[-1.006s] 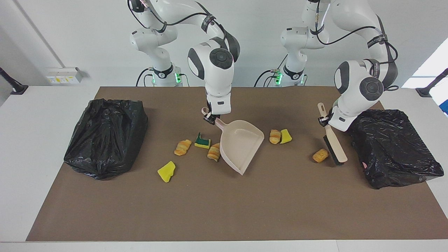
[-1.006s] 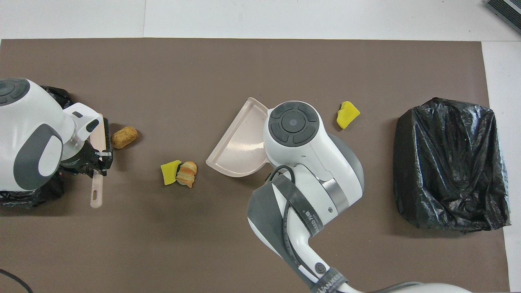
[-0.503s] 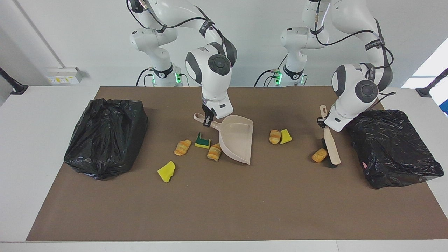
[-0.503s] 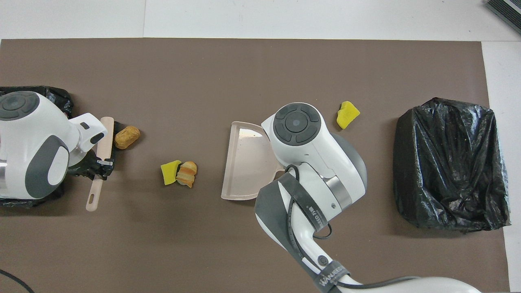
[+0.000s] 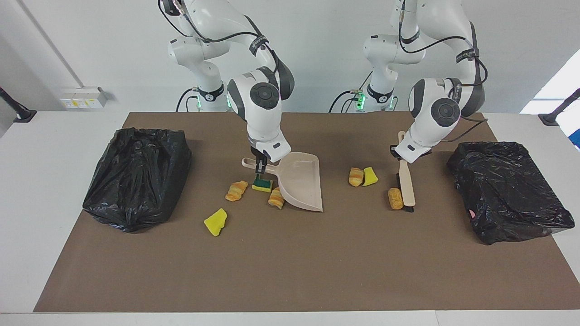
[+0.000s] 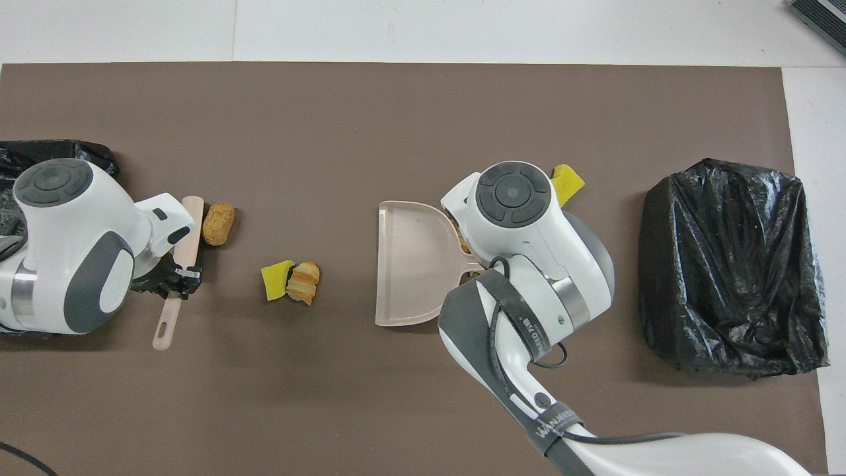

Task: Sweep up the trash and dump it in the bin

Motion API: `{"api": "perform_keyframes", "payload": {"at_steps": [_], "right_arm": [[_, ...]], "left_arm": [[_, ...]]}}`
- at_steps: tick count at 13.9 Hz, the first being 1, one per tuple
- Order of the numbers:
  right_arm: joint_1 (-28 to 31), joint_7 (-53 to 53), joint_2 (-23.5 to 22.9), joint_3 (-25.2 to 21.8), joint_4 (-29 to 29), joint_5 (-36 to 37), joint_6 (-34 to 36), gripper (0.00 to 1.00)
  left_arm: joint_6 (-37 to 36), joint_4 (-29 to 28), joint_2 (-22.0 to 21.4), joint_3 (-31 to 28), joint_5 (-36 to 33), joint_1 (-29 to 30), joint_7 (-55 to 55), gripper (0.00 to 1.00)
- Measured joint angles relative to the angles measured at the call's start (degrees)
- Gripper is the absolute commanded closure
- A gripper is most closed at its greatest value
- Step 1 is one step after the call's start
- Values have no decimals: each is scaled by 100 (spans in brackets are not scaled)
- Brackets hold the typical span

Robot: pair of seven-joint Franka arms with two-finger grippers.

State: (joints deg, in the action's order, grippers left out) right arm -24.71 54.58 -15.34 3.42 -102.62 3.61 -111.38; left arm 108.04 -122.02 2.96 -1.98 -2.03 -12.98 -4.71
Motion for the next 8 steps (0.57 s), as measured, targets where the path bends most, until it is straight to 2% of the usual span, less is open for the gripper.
{"api": "perform_keyframes", "payload": {"at_steps": [8], "right_arm": [[-26, 0, 7, 3, -274, -272, -428, 100]], "left_arm": [[67, -123, -90, 17, 905, -651, -720, 100]]}}
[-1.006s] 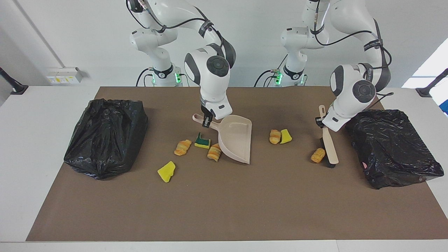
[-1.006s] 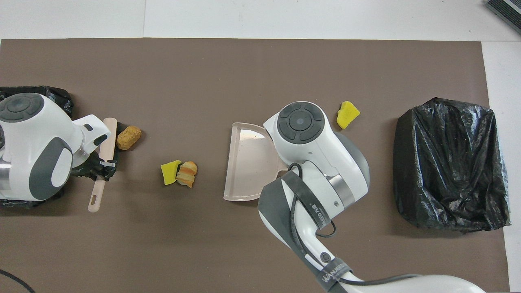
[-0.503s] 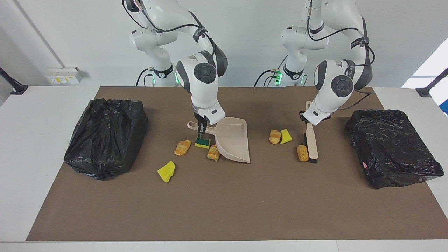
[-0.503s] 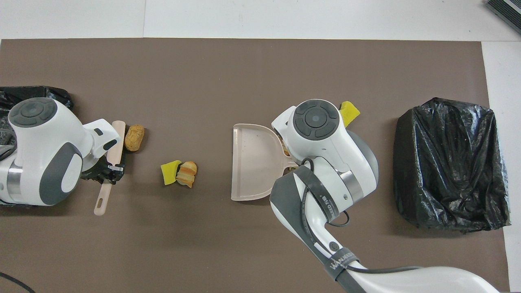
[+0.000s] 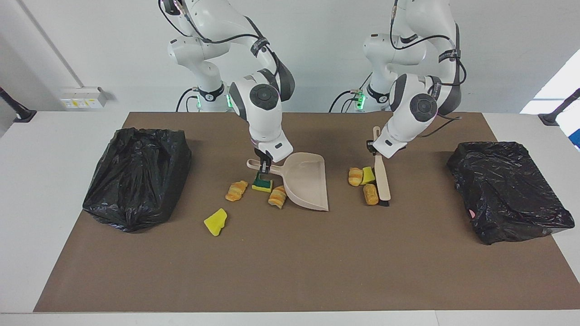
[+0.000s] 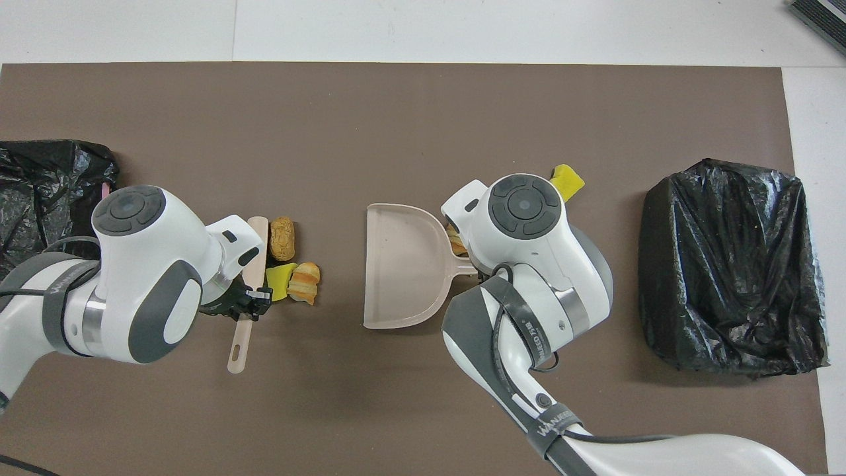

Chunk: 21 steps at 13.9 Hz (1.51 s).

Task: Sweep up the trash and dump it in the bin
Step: 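Sweep the bread and sponge pieces into the dustpan with the left gripper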

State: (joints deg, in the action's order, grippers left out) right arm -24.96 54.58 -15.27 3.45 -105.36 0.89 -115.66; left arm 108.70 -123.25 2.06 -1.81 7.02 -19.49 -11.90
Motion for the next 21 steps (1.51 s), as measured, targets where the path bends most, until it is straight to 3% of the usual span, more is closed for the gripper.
{"api": "perform_keyframes", "payload": {"at_steps": [14, 21], "right_arm": [[-240, 0, 121, 10, -106, -31, 393, 100], [-255, -20, 123, 10, -115, -39, 387, 100]], "left_arm": [[215, -6, -65, 32, 650, -1204, -754, 100], [818, -83, -108, 32, 1178, -1390, -771, 100]]}}
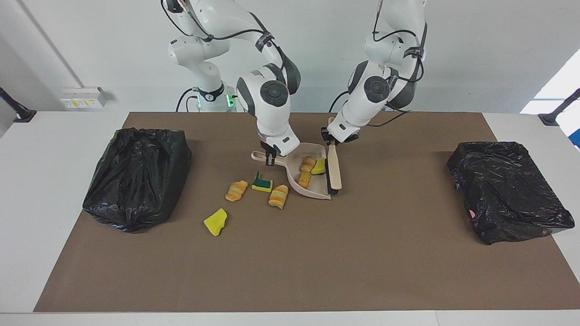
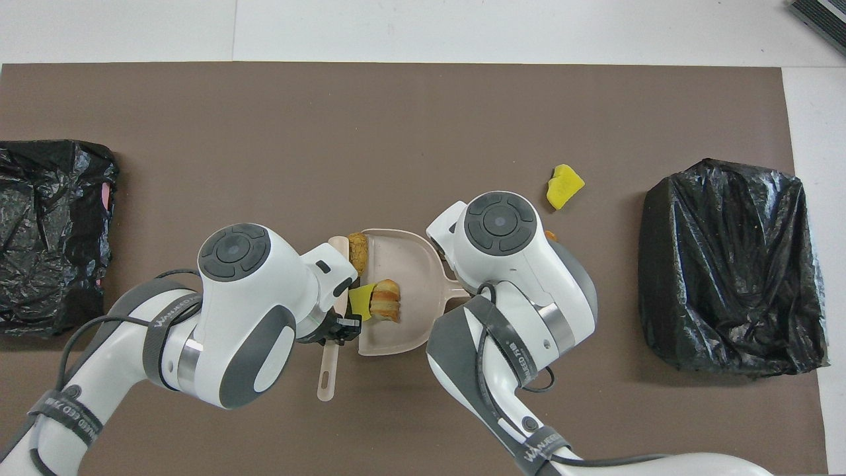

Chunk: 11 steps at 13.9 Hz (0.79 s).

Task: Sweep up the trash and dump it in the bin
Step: 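Sweep the bread and sponge pieces into the dustpan with the left gripper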

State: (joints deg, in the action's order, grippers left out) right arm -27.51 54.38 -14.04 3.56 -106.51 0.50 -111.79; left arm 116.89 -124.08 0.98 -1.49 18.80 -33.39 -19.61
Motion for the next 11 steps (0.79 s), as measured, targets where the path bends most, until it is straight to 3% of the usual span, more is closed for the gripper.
{"api": "perform_keyframes", "payload": {"at_steps": [11], "right_arm": [[307, 575, 56, -28, 2, -358, -84, 100]], "left_arm": [[119, -46, -31, -9, 177, -92, -139, 100]]}}
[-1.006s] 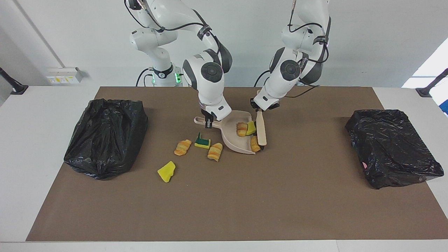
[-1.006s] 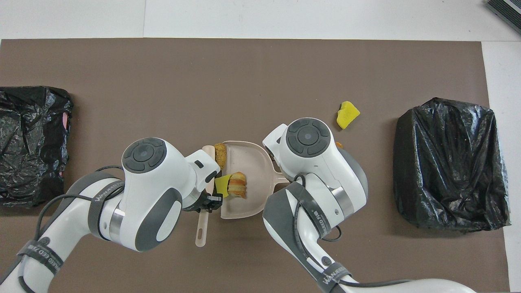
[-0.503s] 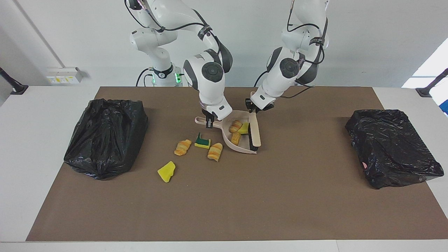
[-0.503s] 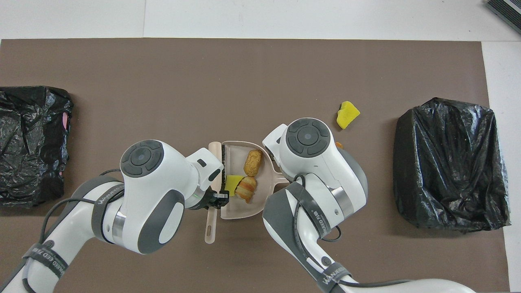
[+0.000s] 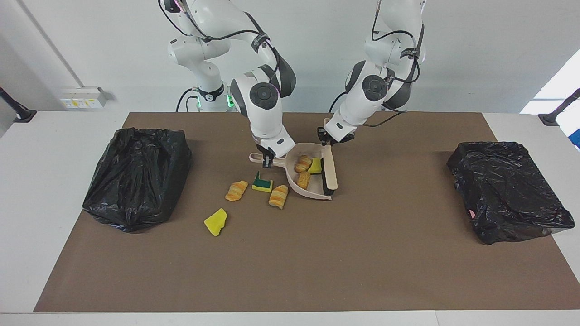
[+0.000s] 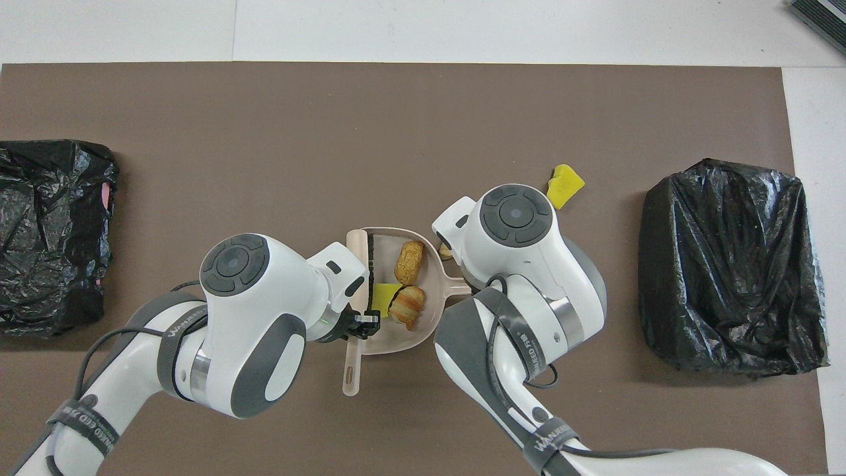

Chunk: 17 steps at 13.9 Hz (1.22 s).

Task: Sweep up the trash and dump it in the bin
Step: 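Sweep the bread and sponge pieces into the dustpan with the left gripper, then carry the dustpan with the right gripper over the nearby black bag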

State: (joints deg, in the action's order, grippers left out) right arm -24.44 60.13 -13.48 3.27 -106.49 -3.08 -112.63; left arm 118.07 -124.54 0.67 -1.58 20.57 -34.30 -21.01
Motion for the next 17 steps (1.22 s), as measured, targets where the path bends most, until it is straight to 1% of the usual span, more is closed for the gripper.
{"api": "perform_keyframes", "payload": {"at_steps": [2, 5, 8, 10, 12, 14, 16, 17], "right_arm": [[94, 127, 45, -3, 0, -10, 0, 100], [138, 145, 122, -4, 1, -13, 0, 100], [245, 360, 208, -6, 6, -13, 1, 100], [338, 474, 237, -8, 8, -15, 4, 100], [412, 542, 269, -9, 23, -15, 18, 100], [591, 755, 321, -10, 114, -15, 205, 100], [880, 1104, 363, -18, 282, -15, 488, 100], [1048, 1288, 393, -23, 349, -15, 563, 100]], "left_arm": [[-66, 4, -93, 0, -1, 0, -245, 100], [-326, 19, -410, -11, -77, 0, -466, 100], [-968, 15, -830, 11, -667, -3, -904, 100], [-1129, -38, -977, 131, -877, -73, -1169, 100], [-1132, -197, -1081, 320, -901, -186, -1411, 100], [-1100, -457, -1187, 656, -906, -336, -1886, 100], [-845, -751, -1273, 1003, -909, -589, -2537, 100], [-635, -929, -1344, 1091, -910, -818, -2829, 100]]}}
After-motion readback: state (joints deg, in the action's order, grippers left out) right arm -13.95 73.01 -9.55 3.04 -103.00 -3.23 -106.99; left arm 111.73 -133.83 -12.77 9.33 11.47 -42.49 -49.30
